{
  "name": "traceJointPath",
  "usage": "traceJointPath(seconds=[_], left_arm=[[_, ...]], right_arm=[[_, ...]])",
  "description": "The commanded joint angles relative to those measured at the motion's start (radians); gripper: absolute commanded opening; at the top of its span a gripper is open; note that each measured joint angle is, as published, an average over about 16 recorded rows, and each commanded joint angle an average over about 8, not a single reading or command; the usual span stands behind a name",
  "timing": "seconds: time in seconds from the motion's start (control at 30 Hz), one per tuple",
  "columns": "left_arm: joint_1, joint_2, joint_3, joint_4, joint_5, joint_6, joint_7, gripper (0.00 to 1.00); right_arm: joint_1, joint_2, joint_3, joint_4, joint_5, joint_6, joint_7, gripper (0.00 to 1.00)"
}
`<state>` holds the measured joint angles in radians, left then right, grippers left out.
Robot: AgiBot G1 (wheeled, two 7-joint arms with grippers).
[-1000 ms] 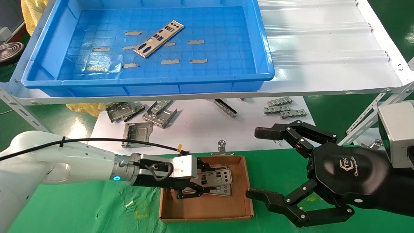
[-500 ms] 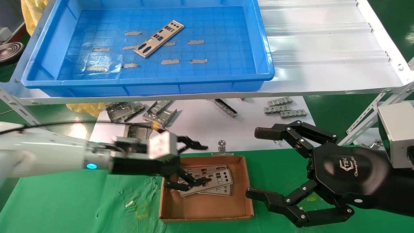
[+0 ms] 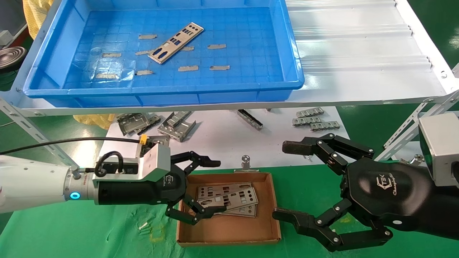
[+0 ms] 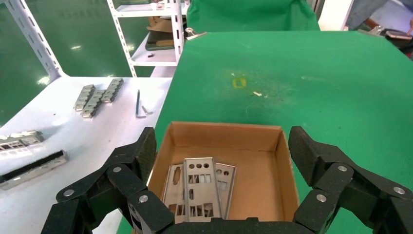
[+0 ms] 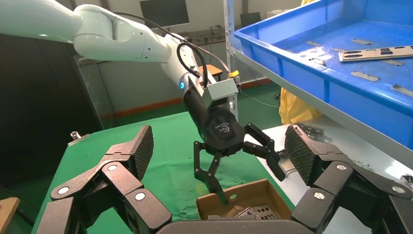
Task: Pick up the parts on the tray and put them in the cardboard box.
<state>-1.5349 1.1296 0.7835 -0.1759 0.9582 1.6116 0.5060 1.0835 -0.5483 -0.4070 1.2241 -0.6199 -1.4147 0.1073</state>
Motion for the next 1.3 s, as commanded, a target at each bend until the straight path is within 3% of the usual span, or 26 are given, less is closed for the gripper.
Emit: traceJointPath(seconds=[0.03, 0.3, 1.3], left_arm=[[-0.002, 0.003, 0.002, -0.001, 0.003, -0.006, 0.002, 1.0], [0.025, -0.029, -0.028, -0.074, -0.007, -0.019, -0.04, 1.0], [0.257, -0.29, -0.282, -0.626, -0.125, -0.071, -0.389, 1.0]], right_arm=[[0.0, 0.0, 0.0, 0.0, 0.0, 0.0, 0.0, 1.0], [0.0, 0.0, 0.0, 0.0, 0.0, 0.0, 0.0, 1.0], [0.0, 0.0, 0.0, 0.0, 0.0, 0.0, 0.0, 1.0]])
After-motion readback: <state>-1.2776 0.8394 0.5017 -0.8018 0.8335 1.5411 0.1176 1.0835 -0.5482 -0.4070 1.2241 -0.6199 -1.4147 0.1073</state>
